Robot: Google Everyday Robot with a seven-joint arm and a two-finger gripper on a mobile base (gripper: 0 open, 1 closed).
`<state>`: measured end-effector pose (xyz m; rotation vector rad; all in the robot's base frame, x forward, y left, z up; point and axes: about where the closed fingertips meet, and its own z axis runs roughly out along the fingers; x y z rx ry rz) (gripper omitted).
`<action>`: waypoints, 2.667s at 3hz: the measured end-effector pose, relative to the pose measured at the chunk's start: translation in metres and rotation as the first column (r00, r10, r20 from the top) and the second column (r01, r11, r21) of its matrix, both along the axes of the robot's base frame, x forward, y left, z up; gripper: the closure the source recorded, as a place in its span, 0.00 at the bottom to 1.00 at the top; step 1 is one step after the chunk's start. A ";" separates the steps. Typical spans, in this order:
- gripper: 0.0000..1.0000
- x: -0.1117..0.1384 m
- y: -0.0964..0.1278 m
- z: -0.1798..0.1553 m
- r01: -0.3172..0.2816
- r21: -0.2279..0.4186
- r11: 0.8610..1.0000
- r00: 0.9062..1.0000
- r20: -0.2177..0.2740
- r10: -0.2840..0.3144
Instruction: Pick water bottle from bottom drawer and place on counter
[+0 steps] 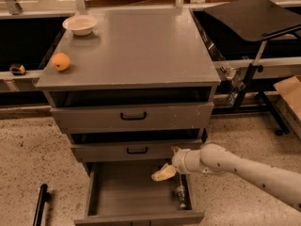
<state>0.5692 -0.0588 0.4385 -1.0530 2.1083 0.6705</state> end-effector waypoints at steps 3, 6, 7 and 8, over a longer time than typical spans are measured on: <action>0.10 0.019 -0.001 -0.011 0.019 0.059 0.998 0.998 0.067 -0.023; 0.00 -0.038 -0.050 -0.122 -0.039 -0.196 0.980 0.995 -0.099 0.020; 0.00 -0.038 -0.050 -0.122 -0.039 -0.196 0.980 0.995 -0.099 0.020; 0.00 -0.033 -0.049 -0.149 -0.025 -0.205 0.978 0.994 -0.112 0.002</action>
Offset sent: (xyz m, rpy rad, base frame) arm 0.0215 -0.0019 -0.0110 0.0581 -0.0679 -0.0213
